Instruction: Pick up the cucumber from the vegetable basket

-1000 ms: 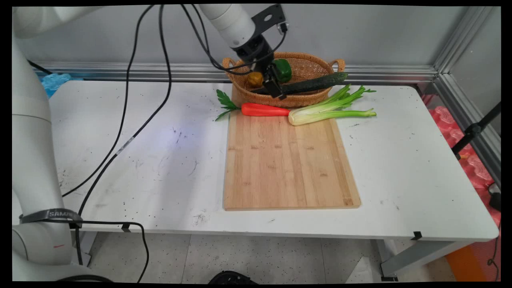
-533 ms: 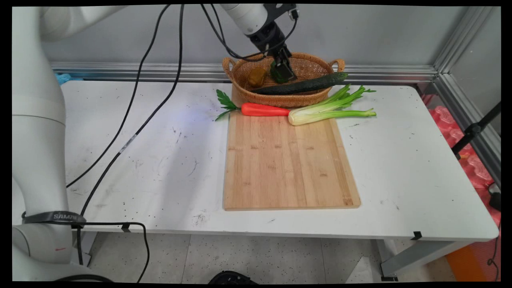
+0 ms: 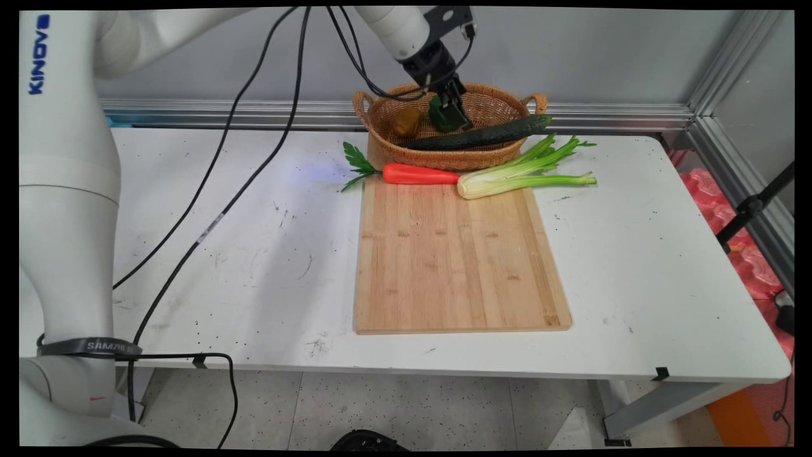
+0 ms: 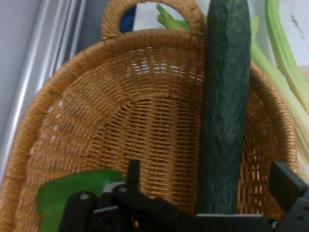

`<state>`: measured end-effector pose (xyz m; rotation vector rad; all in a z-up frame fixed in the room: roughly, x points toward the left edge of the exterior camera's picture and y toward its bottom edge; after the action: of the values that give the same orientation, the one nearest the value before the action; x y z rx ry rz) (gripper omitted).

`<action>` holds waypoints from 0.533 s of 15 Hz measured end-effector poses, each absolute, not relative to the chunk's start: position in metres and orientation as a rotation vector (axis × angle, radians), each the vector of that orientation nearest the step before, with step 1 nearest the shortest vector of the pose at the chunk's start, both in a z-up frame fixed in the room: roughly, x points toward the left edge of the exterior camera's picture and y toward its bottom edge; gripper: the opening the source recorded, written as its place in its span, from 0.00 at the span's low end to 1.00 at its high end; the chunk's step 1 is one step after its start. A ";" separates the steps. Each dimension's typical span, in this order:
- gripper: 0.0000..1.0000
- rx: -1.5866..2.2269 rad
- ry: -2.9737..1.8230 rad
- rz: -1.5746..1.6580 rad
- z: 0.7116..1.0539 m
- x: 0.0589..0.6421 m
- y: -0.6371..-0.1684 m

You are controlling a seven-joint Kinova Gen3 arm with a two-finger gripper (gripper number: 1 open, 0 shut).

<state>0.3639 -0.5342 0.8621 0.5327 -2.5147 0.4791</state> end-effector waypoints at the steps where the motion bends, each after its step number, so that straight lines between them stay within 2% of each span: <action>1: 1.00 0.520 -2.520 0.468 0.857 0.362 -0.536; 8: 1.00 0.458 -2.538 0.428 0.832 0.350 -0.547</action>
<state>0.3502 -0.5466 0.8318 0.4583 -2.5378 0.4278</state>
